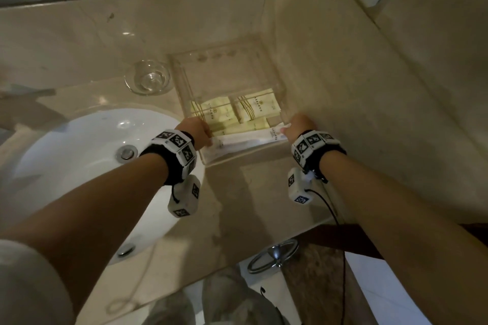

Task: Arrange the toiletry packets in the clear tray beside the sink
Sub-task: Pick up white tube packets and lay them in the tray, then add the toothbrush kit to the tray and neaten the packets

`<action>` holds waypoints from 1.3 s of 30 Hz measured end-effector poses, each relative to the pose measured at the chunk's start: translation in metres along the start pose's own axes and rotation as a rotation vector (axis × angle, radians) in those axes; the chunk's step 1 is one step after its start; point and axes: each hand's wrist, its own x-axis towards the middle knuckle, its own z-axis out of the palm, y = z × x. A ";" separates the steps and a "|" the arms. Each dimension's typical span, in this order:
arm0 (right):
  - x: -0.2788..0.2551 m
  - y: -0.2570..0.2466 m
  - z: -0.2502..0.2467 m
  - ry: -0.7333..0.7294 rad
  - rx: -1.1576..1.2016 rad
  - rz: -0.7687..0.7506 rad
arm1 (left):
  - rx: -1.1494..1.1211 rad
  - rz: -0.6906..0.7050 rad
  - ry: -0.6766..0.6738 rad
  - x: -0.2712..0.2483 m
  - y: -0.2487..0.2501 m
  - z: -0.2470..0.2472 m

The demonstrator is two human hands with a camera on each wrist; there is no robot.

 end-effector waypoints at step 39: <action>-0.297 -0.398 0.244 -0.432 -0.347 -1.149 | -0.417 -0.813 0.473 -0.286 -0.408 -0.090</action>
